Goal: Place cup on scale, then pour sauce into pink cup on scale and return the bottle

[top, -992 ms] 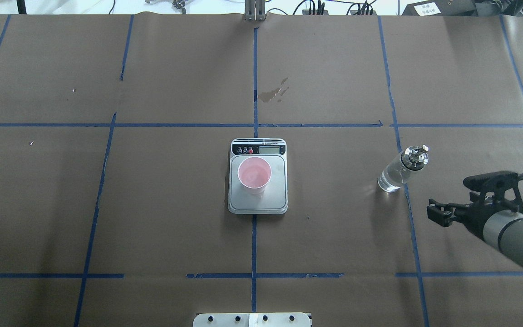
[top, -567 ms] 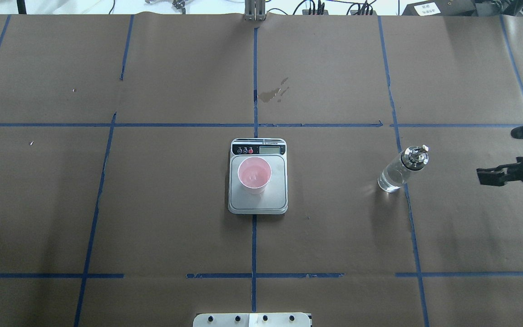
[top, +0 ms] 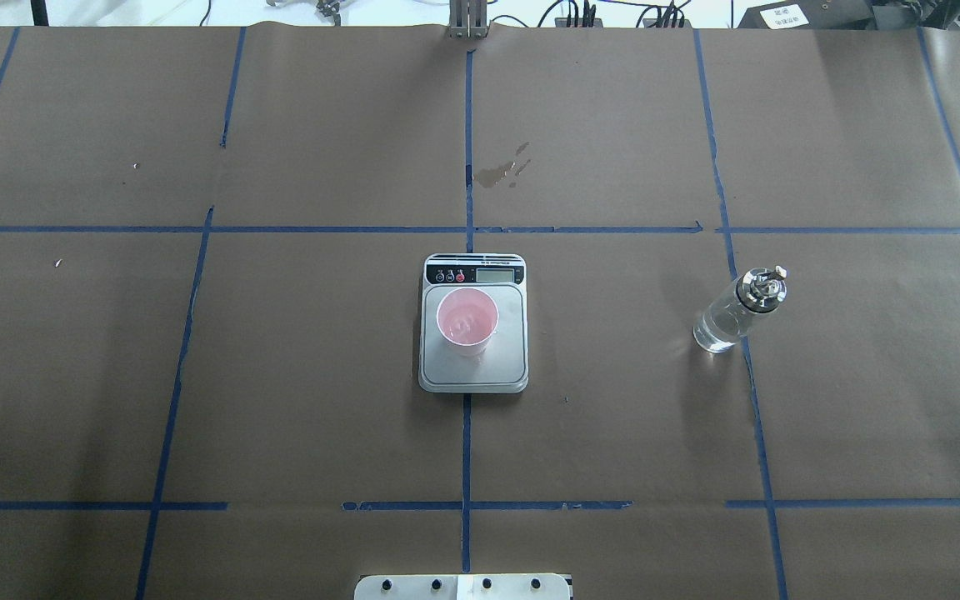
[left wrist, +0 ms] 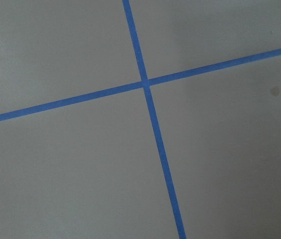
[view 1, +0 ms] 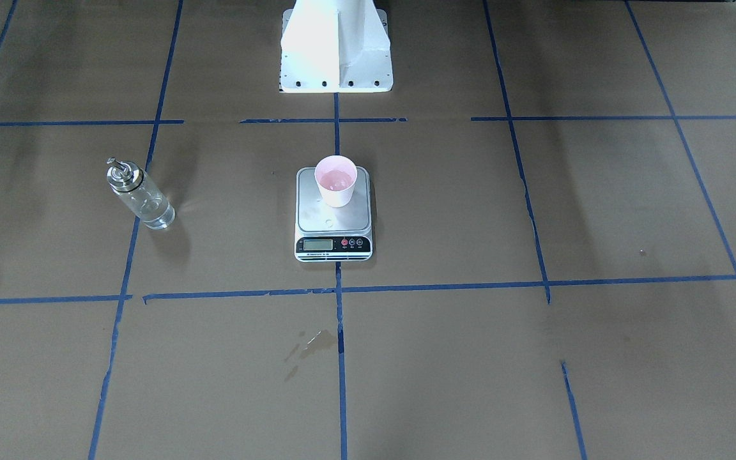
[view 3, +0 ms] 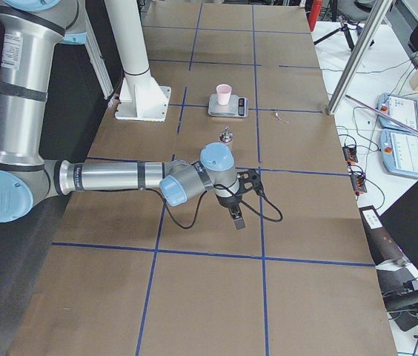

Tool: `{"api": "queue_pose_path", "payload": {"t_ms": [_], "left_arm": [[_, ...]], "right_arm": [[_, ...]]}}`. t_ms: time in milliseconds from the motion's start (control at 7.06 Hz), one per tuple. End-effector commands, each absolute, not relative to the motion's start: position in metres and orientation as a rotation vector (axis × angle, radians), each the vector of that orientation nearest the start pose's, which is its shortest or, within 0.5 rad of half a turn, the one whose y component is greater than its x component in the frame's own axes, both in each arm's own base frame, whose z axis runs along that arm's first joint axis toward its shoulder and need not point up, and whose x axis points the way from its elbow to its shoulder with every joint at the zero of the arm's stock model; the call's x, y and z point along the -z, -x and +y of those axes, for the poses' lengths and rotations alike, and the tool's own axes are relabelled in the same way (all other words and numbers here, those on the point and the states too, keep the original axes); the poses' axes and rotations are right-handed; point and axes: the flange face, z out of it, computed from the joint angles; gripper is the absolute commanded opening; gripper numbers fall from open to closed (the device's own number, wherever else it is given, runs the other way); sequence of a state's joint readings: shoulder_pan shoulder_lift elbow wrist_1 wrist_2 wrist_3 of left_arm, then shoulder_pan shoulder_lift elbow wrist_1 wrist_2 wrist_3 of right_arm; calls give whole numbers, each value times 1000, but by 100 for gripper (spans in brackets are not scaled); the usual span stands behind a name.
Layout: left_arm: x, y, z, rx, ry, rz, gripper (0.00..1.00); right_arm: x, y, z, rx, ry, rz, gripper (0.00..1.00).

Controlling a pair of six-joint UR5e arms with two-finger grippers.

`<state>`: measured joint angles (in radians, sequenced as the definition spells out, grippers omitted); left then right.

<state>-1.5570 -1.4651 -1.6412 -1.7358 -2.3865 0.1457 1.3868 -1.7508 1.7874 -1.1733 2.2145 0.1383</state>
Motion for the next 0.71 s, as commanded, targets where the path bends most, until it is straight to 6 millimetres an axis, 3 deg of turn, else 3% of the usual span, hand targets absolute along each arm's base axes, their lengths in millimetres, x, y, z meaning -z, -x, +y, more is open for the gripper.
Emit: {"api": "queue_pose_path", "payload": {"t_ms": [0, 283, 425, 567], "left_arm": [[-659, 55, -455, -203, -172, 805, 100], [-661, 55, -453, -198, -165, 803, 100], [-662, 55, -451, -197, -162, 800, 100], [-660, 55, -452, -198, -163, 798, 100]], "right_arm": [[-619, -25, -445, 85, -112, -699, 100], [-655, -31, -416, 29, 9, -694, 100], [-682, -34, -386, 24, 9, -698, 100], [-683, -32, -380, 32, -19, -752, 100]]}}
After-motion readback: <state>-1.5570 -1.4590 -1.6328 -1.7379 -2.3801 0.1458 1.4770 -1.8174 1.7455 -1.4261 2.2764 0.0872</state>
